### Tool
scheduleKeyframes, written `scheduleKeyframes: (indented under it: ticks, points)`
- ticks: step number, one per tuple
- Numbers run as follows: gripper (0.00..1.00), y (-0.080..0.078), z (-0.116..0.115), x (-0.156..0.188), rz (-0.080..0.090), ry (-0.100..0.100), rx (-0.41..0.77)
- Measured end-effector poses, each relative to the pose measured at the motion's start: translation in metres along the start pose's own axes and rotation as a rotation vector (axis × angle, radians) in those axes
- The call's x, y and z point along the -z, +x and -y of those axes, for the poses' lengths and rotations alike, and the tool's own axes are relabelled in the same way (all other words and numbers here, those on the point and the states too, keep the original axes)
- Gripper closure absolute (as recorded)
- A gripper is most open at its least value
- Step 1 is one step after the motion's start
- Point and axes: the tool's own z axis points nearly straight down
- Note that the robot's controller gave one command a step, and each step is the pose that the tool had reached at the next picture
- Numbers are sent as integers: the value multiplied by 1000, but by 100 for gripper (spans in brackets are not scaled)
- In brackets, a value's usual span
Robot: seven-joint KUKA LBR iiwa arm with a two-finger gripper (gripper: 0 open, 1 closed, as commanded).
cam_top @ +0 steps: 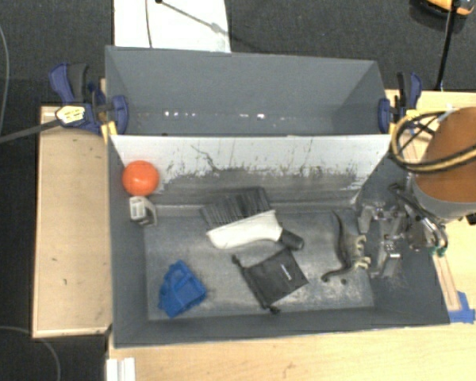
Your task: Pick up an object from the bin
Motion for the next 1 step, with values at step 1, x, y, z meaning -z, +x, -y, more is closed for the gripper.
scheduleKeyframes:
  ticks: [1]
  points:
    - [0, -2, -1, 5, 8, 2, 5]
